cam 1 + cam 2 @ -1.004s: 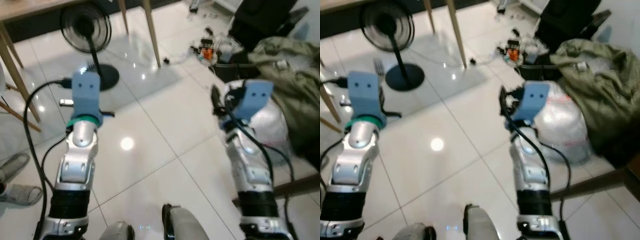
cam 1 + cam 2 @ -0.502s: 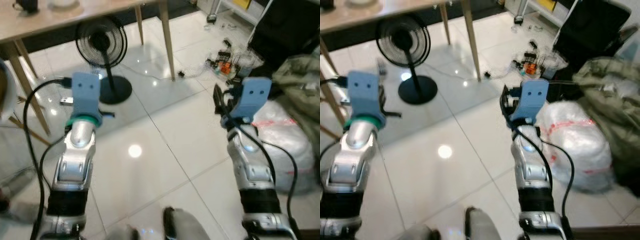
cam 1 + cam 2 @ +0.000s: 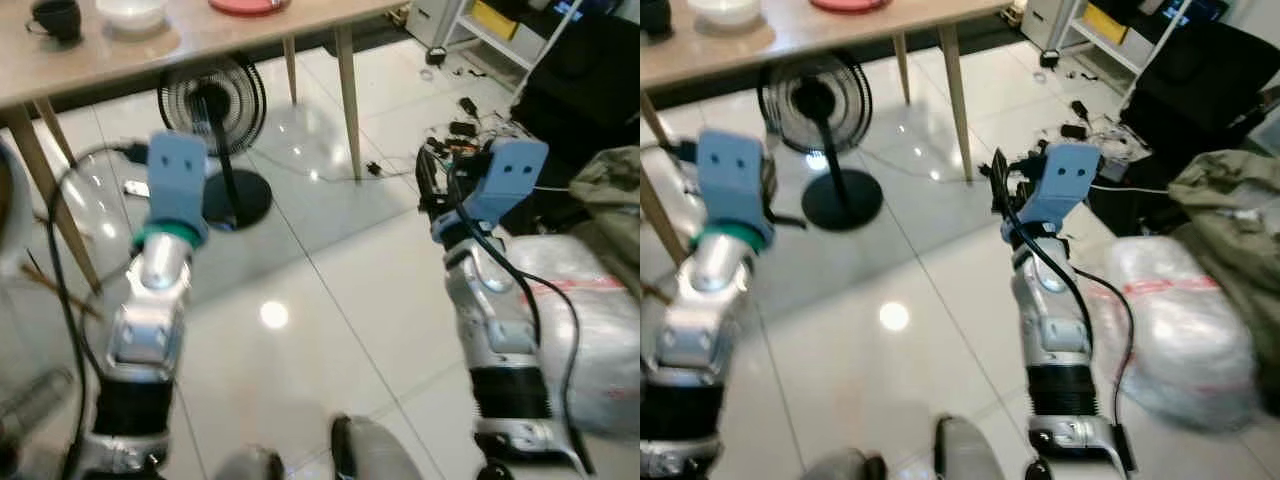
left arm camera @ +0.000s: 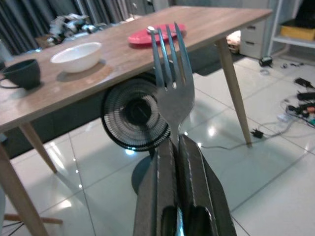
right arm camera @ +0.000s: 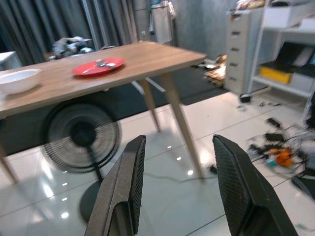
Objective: Setting the table
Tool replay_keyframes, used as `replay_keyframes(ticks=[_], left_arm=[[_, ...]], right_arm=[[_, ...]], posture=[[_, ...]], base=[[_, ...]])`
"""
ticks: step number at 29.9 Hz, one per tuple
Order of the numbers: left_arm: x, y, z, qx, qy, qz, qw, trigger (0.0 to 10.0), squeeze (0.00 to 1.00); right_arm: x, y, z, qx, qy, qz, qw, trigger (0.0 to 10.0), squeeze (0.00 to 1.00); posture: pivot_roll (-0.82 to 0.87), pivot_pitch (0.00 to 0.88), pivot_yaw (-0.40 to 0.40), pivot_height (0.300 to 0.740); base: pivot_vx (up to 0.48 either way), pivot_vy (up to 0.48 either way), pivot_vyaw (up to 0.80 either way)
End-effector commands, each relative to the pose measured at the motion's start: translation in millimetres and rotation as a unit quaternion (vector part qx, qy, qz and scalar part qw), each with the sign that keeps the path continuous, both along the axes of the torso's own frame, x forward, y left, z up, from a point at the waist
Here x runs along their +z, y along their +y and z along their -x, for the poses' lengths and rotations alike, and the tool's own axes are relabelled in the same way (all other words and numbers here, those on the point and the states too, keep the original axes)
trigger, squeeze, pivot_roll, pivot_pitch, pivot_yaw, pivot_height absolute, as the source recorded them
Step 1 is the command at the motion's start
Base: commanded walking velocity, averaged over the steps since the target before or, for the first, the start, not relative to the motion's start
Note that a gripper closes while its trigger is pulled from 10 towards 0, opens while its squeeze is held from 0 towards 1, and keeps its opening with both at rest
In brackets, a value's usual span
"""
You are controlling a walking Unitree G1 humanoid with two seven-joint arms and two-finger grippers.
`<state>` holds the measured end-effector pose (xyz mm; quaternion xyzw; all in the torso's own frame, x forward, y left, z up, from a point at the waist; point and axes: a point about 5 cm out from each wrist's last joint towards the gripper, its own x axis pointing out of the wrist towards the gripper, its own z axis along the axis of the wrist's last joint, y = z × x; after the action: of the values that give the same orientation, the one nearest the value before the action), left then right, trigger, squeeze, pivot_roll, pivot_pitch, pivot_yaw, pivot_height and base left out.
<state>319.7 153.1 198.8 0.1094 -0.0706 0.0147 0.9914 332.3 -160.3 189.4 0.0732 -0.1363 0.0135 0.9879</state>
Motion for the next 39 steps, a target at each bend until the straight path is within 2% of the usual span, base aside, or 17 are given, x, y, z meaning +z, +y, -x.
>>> replay_keyframes(ticks=[1, 20, 39], left_arm=[[-4.2, 7.0, 1.3, 0.01, 0.005, -0.002, 1.0, 10.0, 0.0], [1.0, 7.6, -2.5, -0.001, -0.006, -0.003, 1.0, 10.0, 0.0], [0.4, 12.0, -6.1, 0.01, -0.004, -0.009, 1.0, 10.0, 0.0]], right_arm=[[-1.8, 2.6, 0.6, 0.005, 0.003, -0.005, 1.0, 10.0, 0.0], [-1.9, 1.9, 1.5, -0.006, 0.005, 0.007, 1.0, 10.0, 0.0], [-3.7, 2.4, 2.5, -0.005, 0.009, 0.003, 1.0, 10.0, 0.0]], posture=[[-0.08, 0.055, 0.022, 0.74], [-0.08, 0.064, 0.023, 0.74], [-0.08, 0.071, 0.026, 0.74]], base=[[0.461, 0.0, 0.0], [0.464, 0.0, 0.0], [0.48, 0.0, 0.0]])
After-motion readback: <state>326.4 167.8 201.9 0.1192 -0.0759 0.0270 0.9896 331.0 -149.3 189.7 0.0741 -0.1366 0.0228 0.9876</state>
